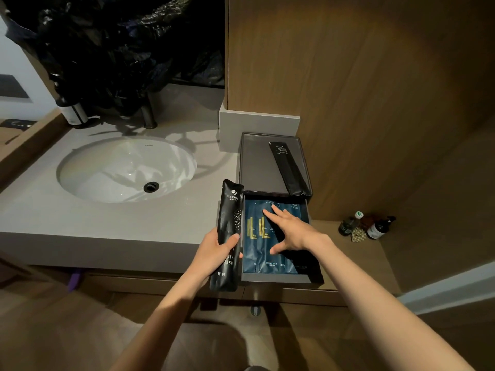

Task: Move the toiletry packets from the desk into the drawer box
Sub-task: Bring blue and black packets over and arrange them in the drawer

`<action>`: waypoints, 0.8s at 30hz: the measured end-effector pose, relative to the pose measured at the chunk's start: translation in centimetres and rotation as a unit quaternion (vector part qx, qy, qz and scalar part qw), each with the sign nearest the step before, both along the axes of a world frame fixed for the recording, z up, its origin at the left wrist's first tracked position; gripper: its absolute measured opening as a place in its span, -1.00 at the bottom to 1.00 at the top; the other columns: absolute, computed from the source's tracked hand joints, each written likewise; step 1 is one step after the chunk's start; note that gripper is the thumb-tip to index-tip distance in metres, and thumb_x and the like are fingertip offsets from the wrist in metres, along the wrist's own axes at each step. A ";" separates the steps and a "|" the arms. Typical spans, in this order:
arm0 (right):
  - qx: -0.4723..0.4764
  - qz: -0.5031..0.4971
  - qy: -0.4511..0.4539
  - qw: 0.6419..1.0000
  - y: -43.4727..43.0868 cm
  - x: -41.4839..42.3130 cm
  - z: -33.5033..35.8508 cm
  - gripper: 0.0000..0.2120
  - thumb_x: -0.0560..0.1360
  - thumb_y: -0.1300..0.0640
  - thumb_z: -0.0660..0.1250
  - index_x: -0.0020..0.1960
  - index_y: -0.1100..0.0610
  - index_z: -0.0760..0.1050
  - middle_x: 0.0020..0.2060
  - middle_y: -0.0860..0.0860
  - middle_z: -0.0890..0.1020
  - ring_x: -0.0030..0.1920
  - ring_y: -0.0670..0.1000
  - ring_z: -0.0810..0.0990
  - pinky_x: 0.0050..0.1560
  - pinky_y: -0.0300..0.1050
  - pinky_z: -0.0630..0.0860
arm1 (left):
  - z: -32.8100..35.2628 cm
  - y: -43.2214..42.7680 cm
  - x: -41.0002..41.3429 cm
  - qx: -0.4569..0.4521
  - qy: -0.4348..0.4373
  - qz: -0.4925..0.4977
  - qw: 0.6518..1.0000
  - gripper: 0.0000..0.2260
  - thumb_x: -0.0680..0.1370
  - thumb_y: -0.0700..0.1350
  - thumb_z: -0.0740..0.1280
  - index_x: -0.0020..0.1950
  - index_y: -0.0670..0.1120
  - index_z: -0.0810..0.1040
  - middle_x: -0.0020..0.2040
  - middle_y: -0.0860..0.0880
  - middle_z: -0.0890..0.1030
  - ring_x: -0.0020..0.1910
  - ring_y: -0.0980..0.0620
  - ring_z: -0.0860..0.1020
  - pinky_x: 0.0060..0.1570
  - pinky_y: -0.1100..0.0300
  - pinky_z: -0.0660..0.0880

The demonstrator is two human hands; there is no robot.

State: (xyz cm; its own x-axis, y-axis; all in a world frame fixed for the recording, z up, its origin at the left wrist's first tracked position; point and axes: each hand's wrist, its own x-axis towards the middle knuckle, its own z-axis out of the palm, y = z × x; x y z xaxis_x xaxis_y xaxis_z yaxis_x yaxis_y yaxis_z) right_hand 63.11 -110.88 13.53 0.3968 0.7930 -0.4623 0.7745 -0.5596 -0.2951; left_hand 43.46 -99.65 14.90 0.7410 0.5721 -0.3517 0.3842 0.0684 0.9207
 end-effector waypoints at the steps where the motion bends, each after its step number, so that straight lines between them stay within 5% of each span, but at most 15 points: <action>1: 0.027 -0.008 -0.013 1.000 -0.1 -0.3 0.5 -0.07 0.41 -0.06 0.47 0.57 -0.07 -0.05 0.57 -0.04 -0.01 0.56 0.08 0.00 0.50 0.15 0.12 | 0.1 0.2 0.0 0.005 0.002 0.001 1.000 -0.77 0.59 -0.07 0.27 0.22 -0.09 0.49 0.08 -0.06 0.65 -0.07 -0.05 0.68 0.13 -0.07 0.55; 5: 0.233 -0.098 0.031 0.967 -1.3 -2.9 2.8 -0.56 0.52 -0.04 0.33 0.38 -0.03 0.43 0.26 -0.07 0.57 0.25 -0.06 0.53 0.28 -0.02 0.47 | 1.3 0.4 0.0 0.036 0.015 -0.023 0.999 -0.71 0.63 0.04 0.14 0.25 -0.06 0.49 0.14 -0.01 0.61 0.16 0.01 0.56 0.26 0.06 0.43; 9: 0.349 -0.210 0.098 0.908 -2.6 -5.6 5.0 -0.85 0.53 0.04 0.34 0.05 0.01 0.65 -0.11 -0.19 0.67 -0.12 -0.25 0.58 -0.08 -0.45 0.44 | 3.1 -1.1 0.1 -0.054 -0.035 -0.068 0.996 -0.69 0.64 0.08 0.10 0.27 0.00 0.48 0.14 0.04 0.64 0.14 0.09 0.59 0.24 0.15 0.45; 15: 0.424 -0.334 0.212 0.815 -4.0 -6.7 6.0 -0.81 0.48 0.02 0.40 -0.12 0.14 0.68 -0.27 -0.04 0.68 -0.27 -0.17 0.58 -0.13 -0.23 0.48 | 4.0 -3.7 0.8 -0.084 -0.064 -0.165 0.981 -0.71 0.64 0.07 0.10 0.30 0.08 0.45 0.16 0.08 0.63 0.14 0.15 0.59 0.21 0.21 0.47; 24: 0.373 -0.403 0.170 0.819 -6.4 -5.5 5.5 -0.84 0.44 0.06 0.43 -0.24 0.12 0.68 -0.36 0.09 0.68 -0.36 -0.05 0.58 -0.18 -0.11 0.55 | 3.3 -4.3 2.1 -0.060 0.001 -0.109 0.992 -0.81 0.53 -0.13 0.38 0.10 -0.17 0.57 -0.01 -0.18 0.68 -0.14 -0.03 0.64 -0.23 0.20 0.61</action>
